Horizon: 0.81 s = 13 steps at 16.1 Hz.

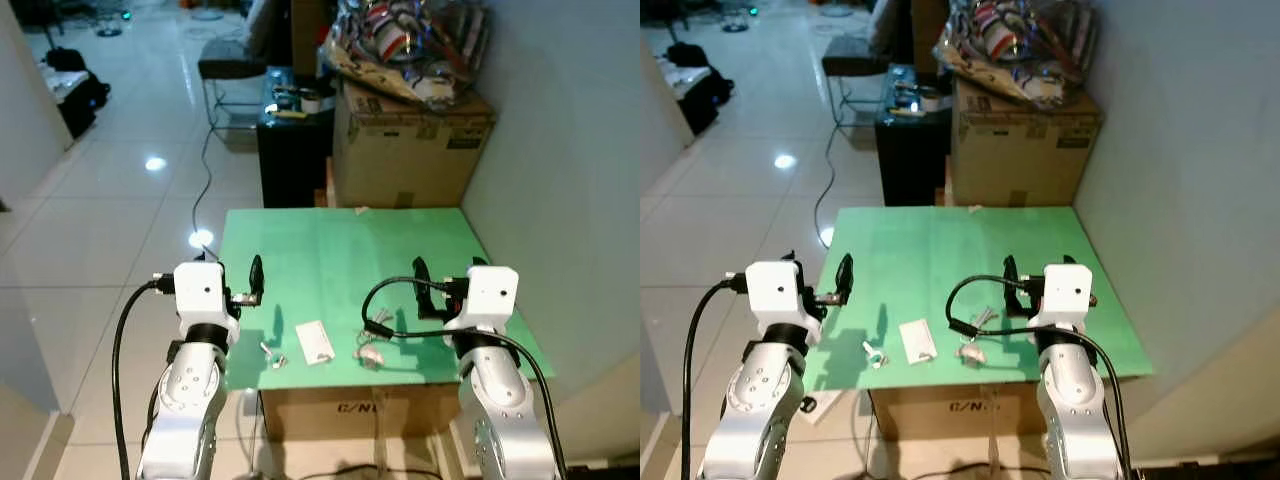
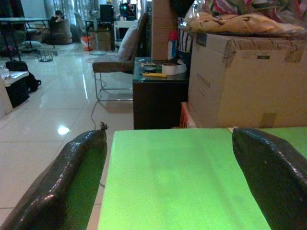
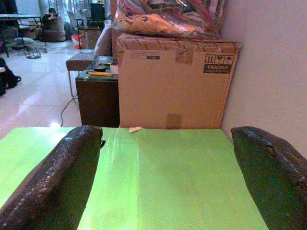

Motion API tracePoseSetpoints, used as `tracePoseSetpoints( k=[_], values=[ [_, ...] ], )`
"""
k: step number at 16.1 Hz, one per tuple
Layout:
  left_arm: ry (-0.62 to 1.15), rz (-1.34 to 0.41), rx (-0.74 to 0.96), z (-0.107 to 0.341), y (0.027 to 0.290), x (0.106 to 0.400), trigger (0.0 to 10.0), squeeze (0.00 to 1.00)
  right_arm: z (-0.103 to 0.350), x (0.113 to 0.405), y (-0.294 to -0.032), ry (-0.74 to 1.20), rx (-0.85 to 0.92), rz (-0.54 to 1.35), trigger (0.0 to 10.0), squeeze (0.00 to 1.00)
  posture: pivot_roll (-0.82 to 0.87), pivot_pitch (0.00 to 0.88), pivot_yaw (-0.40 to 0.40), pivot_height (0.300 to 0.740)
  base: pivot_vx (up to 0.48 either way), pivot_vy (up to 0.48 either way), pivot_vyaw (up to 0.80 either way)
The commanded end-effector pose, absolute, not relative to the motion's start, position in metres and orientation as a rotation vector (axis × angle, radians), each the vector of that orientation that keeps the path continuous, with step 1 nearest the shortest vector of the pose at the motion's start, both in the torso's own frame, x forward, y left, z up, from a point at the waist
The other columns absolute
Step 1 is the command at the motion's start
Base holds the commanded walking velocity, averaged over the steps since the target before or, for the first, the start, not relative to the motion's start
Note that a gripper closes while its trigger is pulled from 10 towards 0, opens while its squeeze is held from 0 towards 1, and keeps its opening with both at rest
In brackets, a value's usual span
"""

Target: Hang keys on a hook

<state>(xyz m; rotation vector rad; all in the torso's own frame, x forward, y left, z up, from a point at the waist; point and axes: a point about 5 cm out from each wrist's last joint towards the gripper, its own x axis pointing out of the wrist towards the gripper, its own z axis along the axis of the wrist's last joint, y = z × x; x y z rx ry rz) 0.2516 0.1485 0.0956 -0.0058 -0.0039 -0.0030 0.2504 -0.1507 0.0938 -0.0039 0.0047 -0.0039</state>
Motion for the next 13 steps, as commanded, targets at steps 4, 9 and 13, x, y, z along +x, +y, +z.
tracePoseSetpoints(
  k=[4, 9, 13],
  values=[
    [-0.008, -0.458, 0.241, 0.111, 0.122, 0.297, 10.0, 0.0, 0.056, 0.326, -0.133, 0.291, -0.047, 0.154, 10.0, 0.0, 0.06, 0.108, -0.069, 0.74, 0.0, 0.0, 0.0],
    [0.003, -0.41, 0.143, 0.109, 0.124, 0.283, 10.0, 0.0, 0.075, 0.338, -0.125, 0.211, -0.069, 0.17, 10.0, 0.0, 0.12, 0.131, -0.112, 0.74, 0.0, 0.0, 0.0],
    [0.026, -0.384, 0.171, 0.103, 0.118, 0.281, 10.0, 0.0, 0.074, 0.326, -0.119, 0.185, -0.036, 0.162, 10.0, 0.0, 0.09, 0.111, -0.098, 0.74, 0.0, 0.0, 0.0]
  ],
)
